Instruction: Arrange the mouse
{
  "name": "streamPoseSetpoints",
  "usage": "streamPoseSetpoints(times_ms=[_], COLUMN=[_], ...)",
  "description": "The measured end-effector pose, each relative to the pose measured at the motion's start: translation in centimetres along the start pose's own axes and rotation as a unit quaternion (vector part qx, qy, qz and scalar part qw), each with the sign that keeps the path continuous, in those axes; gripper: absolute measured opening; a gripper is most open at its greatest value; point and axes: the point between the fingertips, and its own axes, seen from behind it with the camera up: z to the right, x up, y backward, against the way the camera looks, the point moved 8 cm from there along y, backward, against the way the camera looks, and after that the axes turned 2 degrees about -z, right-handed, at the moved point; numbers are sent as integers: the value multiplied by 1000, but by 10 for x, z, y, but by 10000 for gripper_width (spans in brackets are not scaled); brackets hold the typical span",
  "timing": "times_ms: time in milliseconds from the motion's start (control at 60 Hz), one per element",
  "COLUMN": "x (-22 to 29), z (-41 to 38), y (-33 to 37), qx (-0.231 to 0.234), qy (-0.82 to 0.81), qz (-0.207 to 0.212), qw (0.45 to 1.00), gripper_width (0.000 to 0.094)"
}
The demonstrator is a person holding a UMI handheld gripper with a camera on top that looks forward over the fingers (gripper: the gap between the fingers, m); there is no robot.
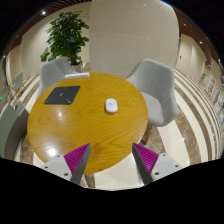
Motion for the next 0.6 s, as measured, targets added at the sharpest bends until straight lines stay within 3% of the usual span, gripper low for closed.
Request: streamPoseSetpoints(times_ms=[117,600], x=[4,72], z=[-2,-1], y=[-14,-194], qx=[-8,-4], qy=[3,11], qz=[4,19], qw=[1000,1000], gripper_width=[870,870])
